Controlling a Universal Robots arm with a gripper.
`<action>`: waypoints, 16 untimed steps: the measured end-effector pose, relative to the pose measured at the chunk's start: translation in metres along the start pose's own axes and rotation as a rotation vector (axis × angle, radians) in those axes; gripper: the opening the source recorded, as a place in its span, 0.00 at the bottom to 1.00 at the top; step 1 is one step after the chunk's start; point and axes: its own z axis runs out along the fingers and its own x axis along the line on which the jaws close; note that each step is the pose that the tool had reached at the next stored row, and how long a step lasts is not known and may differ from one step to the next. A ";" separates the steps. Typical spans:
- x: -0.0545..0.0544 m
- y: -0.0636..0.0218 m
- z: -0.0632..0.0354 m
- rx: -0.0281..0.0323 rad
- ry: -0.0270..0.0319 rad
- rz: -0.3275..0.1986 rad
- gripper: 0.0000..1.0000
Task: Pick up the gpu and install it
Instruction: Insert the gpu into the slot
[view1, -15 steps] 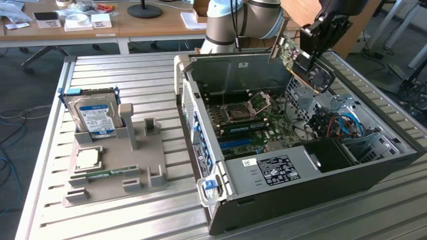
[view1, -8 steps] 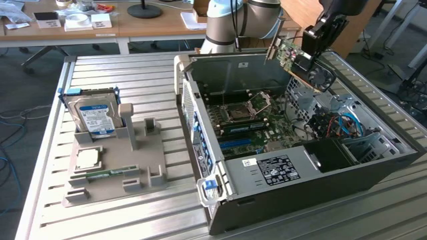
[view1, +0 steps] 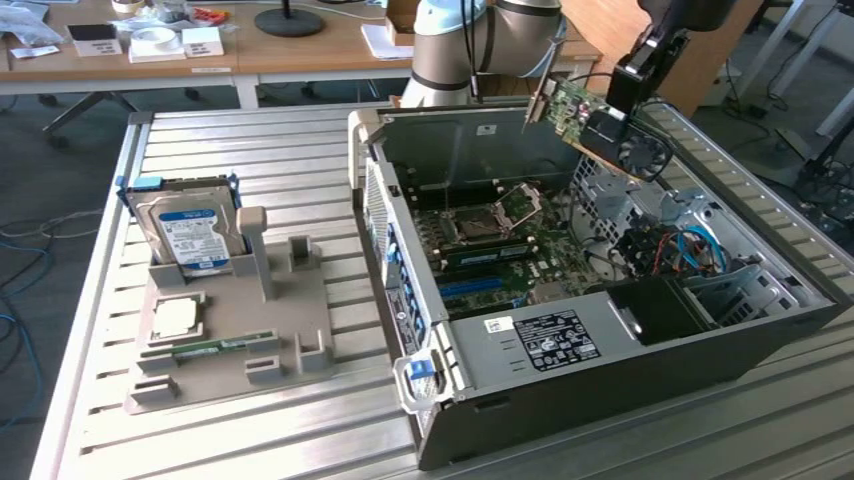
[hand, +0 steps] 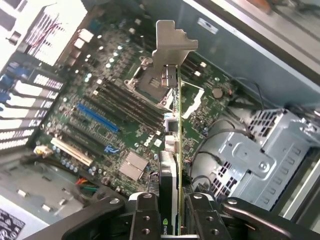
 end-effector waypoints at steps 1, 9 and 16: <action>0.000 0.0000 0.0000 -0.0004 0.0009 -0.017 0.27; 0.000 0.0000 0.0000 -0.0033 0.0084 -0.152 0.27; 0.000 0.0000 0.0000 -0.0058 0.0148 -0.266 0.27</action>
